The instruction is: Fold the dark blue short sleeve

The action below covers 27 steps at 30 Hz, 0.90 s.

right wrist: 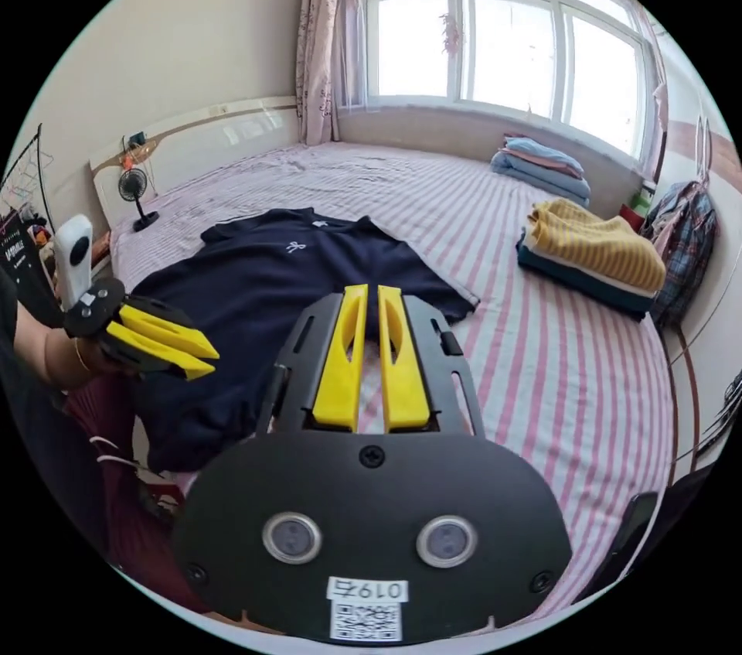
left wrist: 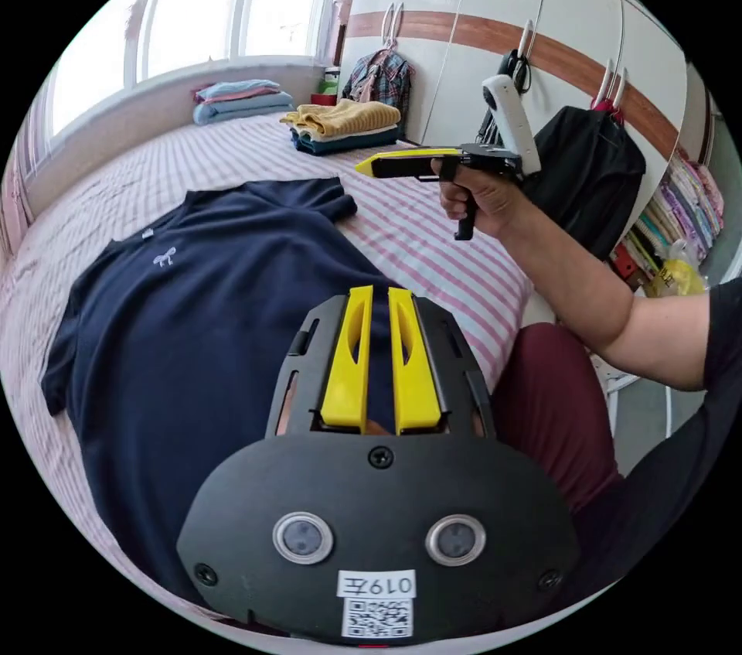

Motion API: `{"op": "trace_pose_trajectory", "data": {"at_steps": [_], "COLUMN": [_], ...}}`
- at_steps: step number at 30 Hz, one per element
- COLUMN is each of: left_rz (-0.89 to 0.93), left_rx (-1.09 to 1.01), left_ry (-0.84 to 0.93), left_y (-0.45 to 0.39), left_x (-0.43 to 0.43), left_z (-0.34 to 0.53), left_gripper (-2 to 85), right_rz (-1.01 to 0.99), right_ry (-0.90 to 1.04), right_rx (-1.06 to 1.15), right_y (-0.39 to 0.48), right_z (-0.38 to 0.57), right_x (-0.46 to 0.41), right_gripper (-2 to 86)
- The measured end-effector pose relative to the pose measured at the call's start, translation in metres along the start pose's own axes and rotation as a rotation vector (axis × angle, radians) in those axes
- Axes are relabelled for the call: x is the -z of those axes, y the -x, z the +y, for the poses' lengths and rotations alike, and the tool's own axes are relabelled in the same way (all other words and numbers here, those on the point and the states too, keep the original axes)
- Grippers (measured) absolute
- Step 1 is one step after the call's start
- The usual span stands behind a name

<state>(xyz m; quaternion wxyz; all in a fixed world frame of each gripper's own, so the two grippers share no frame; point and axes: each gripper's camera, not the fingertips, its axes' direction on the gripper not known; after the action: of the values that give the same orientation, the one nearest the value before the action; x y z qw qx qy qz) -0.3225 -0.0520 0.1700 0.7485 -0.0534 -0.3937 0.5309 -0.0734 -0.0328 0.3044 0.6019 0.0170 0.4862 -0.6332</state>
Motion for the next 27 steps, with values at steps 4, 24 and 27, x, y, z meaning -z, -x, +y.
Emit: {"op": "trace_pose_trajectory", "data": {"at_steps": [4, 24, 27], "left_rz": [-0.055, -0.335, -0.352], "left_rx": [-0.055, -0.382, -0.370], "left_ry": [0.002, 0.081, 0.070], "left_y": [-0.033, -0.114, -0.116], "left_x": [0.010, -0.042, -0.043], "left_z": [0.024, 0.057, 0.060], "left_gripper": [6.6, 7.9, 7.7], "right_rz": [-0.199, -0.167, -0.115], "right_ry": [0.186, 0.132, 0.162], "right_rx": [-0.203, -0.681, -0.638], "right_y": [-0.030, -0.140, -0.141], "right_z": [0.009, -0.009, -0.015], "right_x": [-0.033, -0.082, -0.087], "right_gripper": [9.2, 5.6, 4.4]}}
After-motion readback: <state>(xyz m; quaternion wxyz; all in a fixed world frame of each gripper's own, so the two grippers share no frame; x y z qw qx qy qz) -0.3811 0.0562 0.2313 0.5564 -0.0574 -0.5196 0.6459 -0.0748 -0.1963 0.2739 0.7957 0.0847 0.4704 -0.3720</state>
